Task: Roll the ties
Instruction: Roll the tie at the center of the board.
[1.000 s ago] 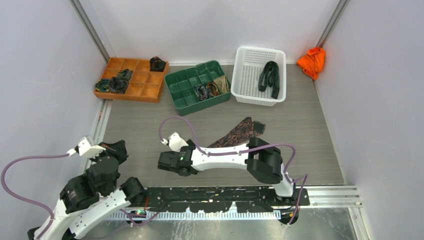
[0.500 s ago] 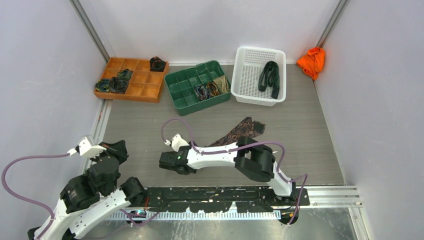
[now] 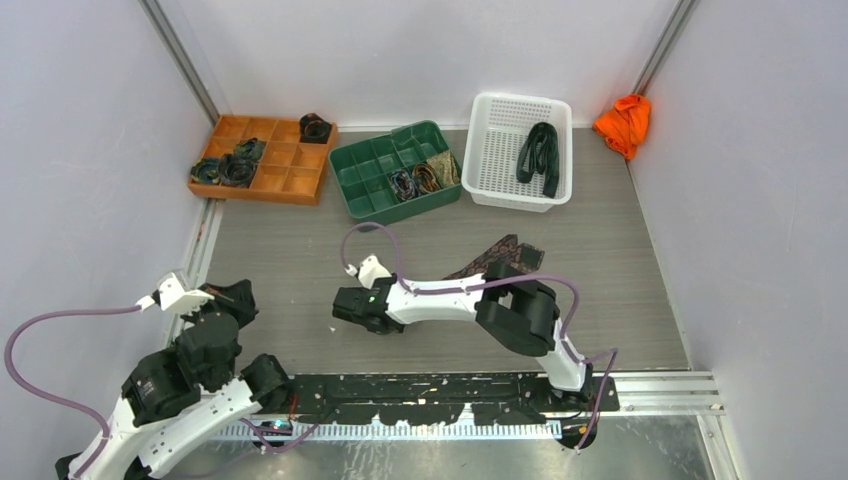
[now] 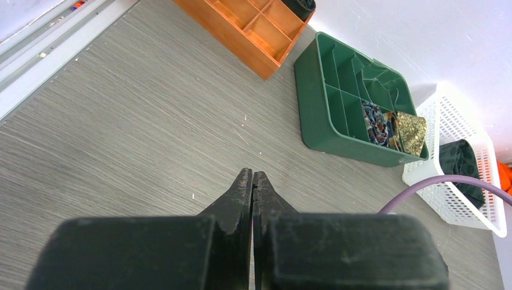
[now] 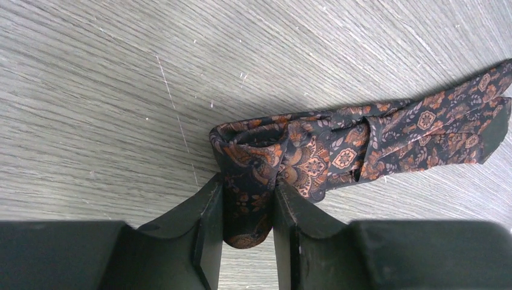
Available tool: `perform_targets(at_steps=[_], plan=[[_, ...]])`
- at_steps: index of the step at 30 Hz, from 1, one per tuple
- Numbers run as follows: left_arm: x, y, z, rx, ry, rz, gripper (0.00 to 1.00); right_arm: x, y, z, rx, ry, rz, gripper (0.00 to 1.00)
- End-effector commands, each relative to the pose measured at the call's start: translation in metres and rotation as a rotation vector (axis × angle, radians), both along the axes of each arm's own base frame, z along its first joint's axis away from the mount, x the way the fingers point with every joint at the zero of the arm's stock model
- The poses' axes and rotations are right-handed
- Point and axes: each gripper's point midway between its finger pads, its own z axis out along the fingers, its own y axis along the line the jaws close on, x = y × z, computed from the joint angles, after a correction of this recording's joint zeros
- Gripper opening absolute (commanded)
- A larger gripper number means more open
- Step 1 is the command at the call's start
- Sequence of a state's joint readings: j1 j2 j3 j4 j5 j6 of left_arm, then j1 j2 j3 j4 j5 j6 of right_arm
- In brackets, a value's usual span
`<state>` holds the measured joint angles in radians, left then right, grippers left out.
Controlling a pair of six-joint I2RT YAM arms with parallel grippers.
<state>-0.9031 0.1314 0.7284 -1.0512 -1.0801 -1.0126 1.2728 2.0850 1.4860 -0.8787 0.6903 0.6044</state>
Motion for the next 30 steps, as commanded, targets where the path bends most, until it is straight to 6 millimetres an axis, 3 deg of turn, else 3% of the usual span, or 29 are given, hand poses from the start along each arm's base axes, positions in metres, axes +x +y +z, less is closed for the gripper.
perform_targets(at_steps=[1, 8, 15, 21, 30], plan=[[0.005, -0.003, 0.01, -0.009, -0.03, 0.013, 0.0, -0.001, 0.007, -0.001, 0.122, 0.052, -0.033, 0.33], [0.017, -0.022, 0.022, 0.024, -0.03, -0.03, 0.0, -0.026, 0.061, 0.022, 0.436, 0.23, 0.07, 0.3], [0.038, -0.062, 0.031, 0.046, -0.014, -0.115, 0.0, -0.051, 0.096, 0.054, 0.758, 0.423, 0.107, 0.3], [0.049, -0.087, 0.03, 0.056, 0.005, -0.171, 0.0, -0.062, 0.092, 0.047, 0.955, 0.601, 0.067, 0.3], [0.055, -0.103, 0.032, 0.064, 0.008, -0.219, 0.0, -0.043, 0.067, 0.049, 1.187, 0.655, -0.022, 0.3]])
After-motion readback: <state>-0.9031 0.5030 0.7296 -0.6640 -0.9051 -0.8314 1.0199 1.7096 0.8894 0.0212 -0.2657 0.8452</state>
